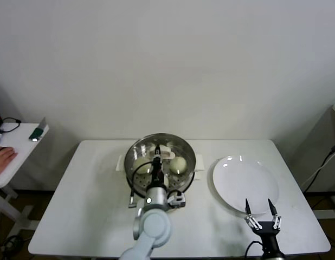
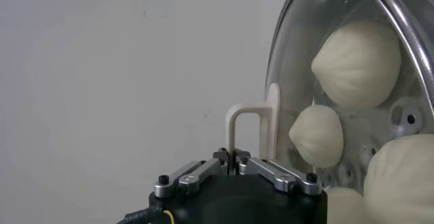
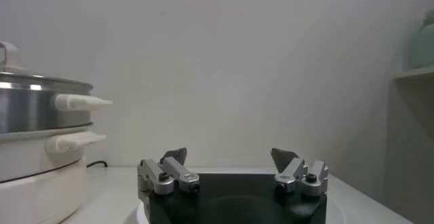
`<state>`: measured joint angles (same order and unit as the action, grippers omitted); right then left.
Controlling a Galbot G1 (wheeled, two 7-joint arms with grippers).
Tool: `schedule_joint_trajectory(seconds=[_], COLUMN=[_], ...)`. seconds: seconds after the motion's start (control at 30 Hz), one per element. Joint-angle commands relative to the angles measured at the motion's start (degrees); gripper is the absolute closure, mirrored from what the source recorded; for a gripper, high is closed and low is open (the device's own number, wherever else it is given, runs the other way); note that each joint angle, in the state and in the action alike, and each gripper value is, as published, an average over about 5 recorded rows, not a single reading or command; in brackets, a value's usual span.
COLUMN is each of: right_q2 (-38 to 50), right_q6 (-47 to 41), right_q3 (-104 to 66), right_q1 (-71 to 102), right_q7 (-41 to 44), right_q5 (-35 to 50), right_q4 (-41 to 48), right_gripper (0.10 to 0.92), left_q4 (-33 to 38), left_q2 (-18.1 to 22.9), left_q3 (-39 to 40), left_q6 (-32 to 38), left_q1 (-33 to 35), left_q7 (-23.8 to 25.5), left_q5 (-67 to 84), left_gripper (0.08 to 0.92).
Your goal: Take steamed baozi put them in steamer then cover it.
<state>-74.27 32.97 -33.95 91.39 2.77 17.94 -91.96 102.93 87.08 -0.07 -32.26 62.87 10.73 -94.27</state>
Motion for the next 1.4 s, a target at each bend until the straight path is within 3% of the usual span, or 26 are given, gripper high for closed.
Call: schedule_joint_trajectory(seconds=[0.03, 0.23, 0.6, 0.83, 1.0, 1.23, 1.4], right_q2=[-0.1, -0.2, -0.4, -0.9, -1.0, -0.7, 0.0], right_q6=[-0.1, -0.3, -0.8, -1.9, -2.9, -4.8, -4.3], right_q3=[0.0, 0.0, 0.3, 0.5, 1.0, 1.3, 1.6], right_q1=[0.0, 0.0, -0.4, -0.5, 0.2, 1.2, 1.5], right_q7=[0.0, 0.1, 0.6, 0.3, -3.3, -3.9, -4.2], right_q5=[-0.1, -0.2, -0.5, -1.2, -0.6, -0.8, -1.6], right_q4=[-0.2, -0.3, 0.0, -0.5, -1.7, -3.3, -3.7], right_gripper=[0.203, 0.203, 0.203, 0.203, 0.203, 0.203, 0.203], left_q4=[0.2, 2.1, 11.5, 17.6, 22.0, 24.6, 24.7], left_q2=[-0.3, -1.1, -5.5, -7.0, -8.8, -10.7, -10.6], left_q3=[0.2, 0.4, 1.4, 1.4, -1.7, -12.8, -24.3], left_q6=[-0.1, 0.0, -0.8, -0.3, 5.0, 14.0, 20.4], left_q1=[0.3, 0.5, 2.7, 5.7, 8.5, 14.9, 20.6], left_q7=[0.2, 1.0, 4.1, 3.5, -3.4, -14.8, -19.3], left_q5=[0.8, 1.9, 6.9, 10.7, 24.1, 49.4, 65.0], left_gripper=[0.865, 0.802, 0.483, 0.283, 0.186, 0.177, 0.177])
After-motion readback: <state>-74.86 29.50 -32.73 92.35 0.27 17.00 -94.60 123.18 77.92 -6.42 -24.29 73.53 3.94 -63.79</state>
